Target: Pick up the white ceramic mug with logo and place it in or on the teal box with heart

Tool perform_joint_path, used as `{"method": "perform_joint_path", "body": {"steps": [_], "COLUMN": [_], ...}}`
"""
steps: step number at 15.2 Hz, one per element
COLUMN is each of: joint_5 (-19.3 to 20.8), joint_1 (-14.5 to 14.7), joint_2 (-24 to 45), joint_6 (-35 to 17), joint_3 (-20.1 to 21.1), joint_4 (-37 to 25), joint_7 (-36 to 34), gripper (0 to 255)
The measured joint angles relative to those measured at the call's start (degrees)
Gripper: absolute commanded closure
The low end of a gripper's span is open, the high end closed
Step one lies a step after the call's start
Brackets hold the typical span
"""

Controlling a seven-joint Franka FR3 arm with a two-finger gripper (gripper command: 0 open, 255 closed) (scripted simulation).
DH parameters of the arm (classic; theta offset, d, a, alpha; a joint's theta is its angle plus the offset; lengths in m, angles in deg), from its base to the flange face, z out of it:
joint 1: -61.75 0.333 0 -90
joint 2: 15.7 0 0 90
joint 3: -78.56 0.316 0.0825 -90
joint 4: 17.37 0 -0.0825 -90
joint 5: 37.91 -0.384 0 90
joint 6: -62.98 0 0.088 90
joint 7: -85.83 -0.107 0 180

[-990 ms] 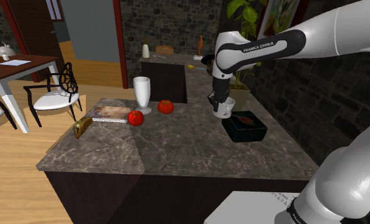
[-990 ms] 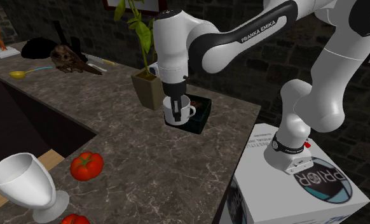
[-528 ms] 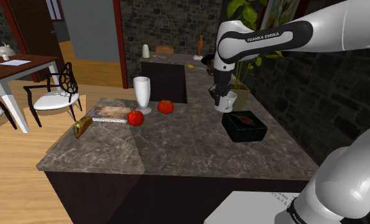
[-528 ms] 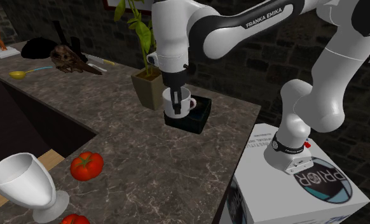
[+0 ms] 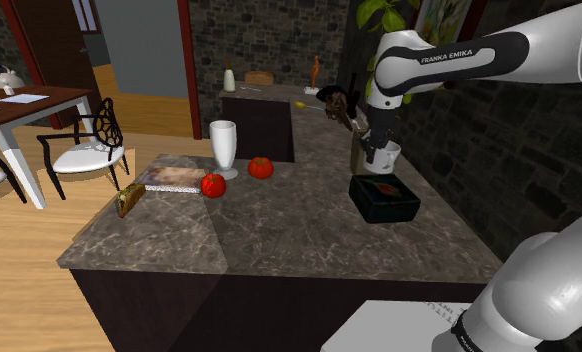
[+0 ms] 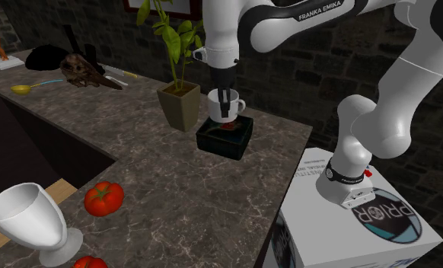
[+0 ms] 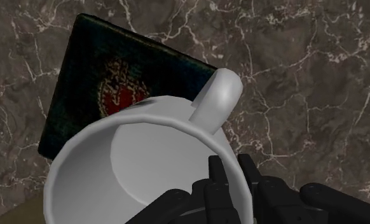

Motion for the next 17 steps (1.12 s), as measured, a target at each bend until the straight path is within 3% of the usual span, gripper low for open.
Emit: {"method": "perform_joint_path", "body": {"steps": [5, 17], "joint_5": [1.87, 2.28], "joint_1": [-2.49, -2.8], "joint_2": [-3.08, -1.01], "joint_6": [-0.89, -10.29], "joint_3": [-3.63, -4.5], "joint_4": [3.55, 10.89], "joint_7": [5.16, 5.26], "gripper": [255, 255]}}
